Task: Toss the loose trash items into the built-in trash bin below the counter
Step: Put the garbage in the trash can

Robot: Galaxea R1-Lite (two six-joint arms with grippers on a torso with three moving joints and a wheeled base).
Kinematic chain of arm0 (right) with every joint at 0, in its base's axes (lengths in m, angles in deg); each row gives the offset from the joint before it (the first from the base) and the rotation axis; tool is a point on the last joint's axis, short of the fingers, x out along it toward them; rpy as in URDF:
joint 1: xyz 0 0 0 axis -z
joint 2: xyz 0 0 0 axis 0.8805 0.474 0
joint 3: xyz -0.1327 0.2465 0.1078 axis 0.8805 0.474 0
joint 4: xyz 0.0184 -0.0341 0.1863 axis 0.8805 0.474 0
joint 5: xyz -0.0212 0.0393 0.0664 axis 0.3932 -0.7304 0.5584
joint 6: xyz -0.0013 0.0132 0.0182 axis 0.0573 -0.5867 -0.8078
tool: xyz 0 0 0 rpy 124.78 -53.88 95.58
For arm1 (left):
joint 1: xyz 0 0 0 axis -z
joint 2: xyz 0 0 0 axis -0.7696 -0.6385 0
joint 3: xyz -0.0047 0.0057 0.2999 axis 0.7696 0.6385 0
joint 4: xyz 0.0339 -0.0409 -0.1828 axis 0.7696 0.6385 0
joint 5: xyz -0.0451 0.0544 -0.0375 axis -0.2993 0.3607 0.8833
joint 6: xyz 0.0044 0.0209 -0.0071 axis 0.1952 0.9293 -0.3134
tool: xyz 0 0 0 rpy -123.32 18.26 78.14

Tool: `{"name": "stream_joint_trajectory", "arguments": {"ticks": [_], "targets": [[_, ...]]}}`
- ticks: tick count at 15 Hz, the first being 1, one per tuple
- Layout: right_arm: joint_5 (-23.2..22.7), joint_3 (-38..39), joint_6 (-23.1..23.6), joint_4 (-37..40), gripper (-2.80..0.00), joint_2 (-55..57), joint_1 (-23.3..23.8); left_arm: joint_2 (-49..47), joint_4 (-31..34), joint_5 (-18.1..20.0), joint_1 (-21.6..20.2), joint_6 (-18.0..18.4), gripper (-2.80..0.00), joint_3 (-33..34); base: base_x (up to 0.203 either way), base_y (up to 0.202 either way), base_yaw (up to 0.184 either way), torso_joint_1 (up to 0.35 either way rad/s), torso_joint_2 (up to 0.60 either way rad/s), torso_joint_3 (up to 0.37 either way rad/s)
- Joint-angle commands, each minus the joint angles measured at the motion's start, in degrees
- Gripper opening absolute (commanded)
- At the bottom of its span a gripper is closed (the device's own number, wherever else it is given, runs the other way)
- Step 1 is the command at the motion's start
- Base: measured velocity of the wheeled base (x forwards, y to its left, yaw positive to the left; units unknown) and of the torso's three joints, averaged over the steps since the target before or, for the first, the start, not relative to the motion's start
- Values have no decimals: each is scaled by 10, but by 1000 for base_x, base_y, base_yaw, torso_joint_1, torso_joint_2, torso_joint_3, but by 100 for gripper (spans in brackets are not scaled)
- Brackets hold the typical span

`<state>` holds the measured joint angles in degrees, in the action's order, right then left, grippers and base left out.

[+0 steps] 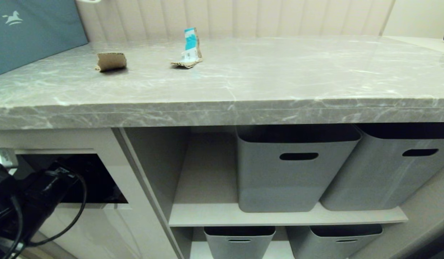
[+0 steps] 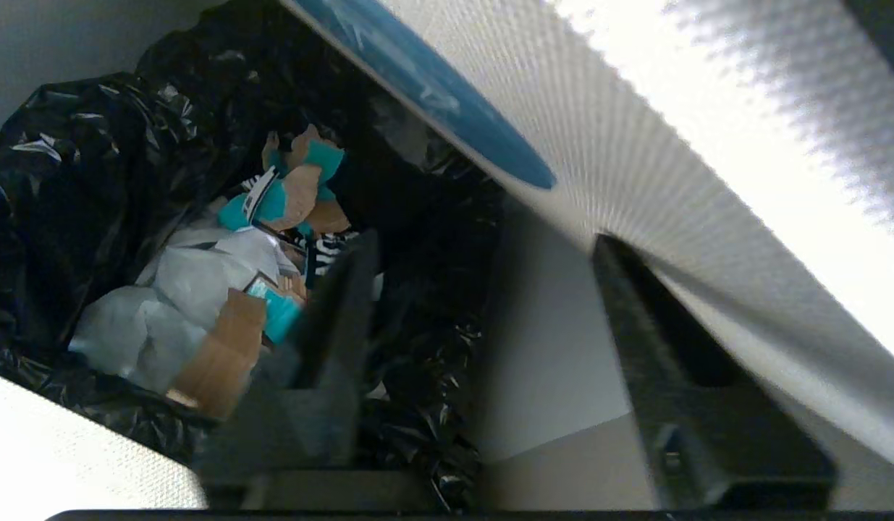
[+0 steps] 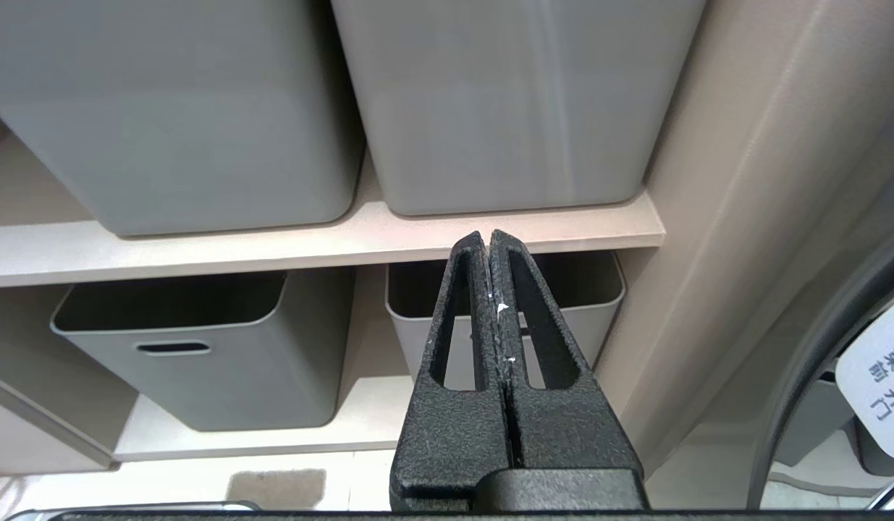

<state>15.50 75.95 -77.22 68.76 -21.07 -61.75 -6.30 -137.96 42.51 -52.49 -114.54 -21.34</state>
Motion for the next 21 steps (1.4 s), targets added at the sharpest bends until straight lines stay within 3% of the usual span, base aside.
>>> {"name": "stream_joint_trajectory", "arguments": {"ticks": [1, 7, 8, 9, 12, 15, 18, 21], "targets": [[-1, 0, 0, 0, -280, 0, 0, 6, -4, 0, 0, -2, 0, 4, 0, 0, 0, 0, 0, 0], [0, 0, 0, 0, -280, 0, 0, 103, 0, 0, 0, -1, 0, 120, 0, 0, 0, 0, 0, 0], [0, 0, 0, 0, -280, 0, 0, 122, 5, -5, -2, 0, -189, 127, 0, 0, 0, 0, 0, 0], [0, 0, 0, 0, -280, 0, 0, 143, 13, -10, -4, 1, -280, 128, 0, 0, 0, 0, 0, 0], [0, 1, 0, 0, -280, 0, 0, 200, 34, -10, -6, 36, -280, 129, 0, 0, 0, 0, 0, 0], [0, 1, 0, 0, -280, 0, 0, 283, 118, 19, -6, 137, -280, 126, 0, 0, 0, 0, 0, 0], [0, 1, 0, 0, -280, 0, 0, 431, 283, 78, -6, 222, -280, 108, 0, 0, 0, 0, 0, 0], [0, 1, 0, 0, -280, 0, 0, 612, 541, 108, -4, 263, -280, 71, 0, 0, 0, 0, 0, 0]]}}
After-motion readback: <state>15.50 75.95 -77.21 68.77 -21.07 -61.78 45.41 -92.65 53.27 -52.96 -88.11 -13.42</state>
